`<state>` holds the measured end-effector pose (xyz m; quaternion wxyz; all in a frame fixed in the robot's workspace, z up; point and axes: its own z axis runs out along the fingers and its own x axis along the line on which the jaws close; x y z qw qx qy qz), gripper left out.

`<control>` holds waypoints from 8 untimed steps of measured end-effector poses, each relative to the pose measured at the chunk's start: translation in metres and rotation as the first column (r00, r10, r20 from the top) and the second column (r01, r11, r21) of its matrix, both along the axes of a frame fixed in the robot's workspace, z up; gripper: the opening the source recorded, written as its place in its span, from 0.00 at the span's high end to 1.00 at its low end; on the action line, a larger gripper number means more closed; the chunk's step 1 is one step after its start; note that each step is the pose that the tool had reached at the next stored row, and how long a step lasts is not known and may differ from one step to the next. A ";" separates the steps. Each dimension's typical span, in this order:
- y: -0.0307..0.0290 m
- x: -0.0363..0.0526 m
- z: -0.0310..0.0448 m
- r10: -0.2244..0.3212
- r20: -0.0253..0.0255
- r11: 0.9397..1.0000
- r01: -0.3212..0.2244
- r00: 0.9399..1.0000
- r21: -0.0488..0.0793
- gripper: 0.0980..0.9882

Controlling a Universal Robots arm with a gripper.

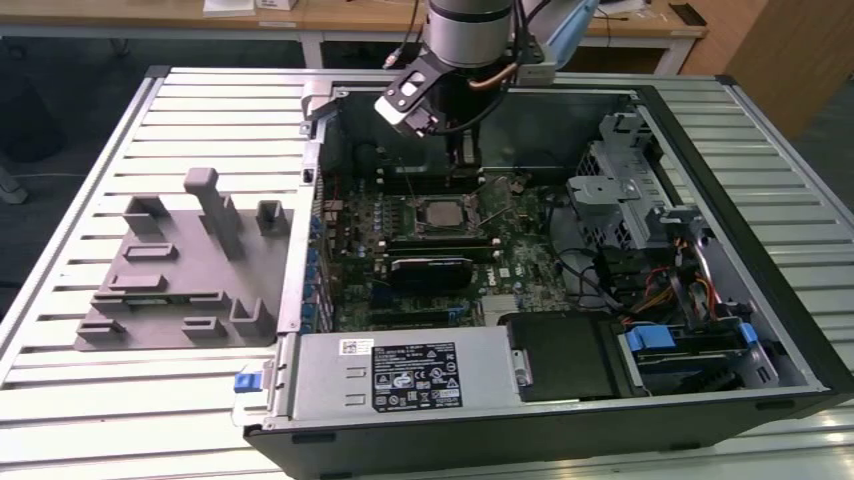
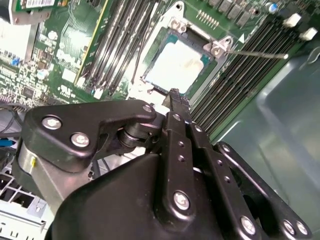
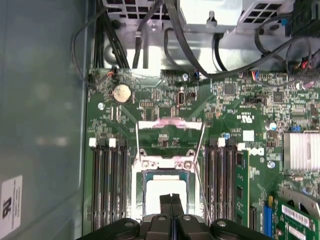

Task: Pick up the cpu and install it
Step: 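Close the cpu cover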

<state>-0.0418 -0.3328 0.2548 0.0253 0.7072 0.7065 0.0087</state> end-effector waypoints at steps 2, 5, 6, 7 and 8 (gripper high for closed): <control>0.0000 0.0032 0.0000 0.000 0.000 1.000 0.000 1.000 0.000 0.99; 0.0000 0.0079 0.0000 0.000 0.000 1.000 0.000 1.000 0.000 0.99; 0.0000 0.0093 0.0000 0.000 0.000 1.000 0.000 1.000 0.000 0.99; 0.0000 0.0107 0.0000 0.000 0.000 1.000 0.000 1.000 0.000 0.99; 0.0000 0.0120 0.0000 0.000 0.000 1.000 0.000 1.000 0.000 0.99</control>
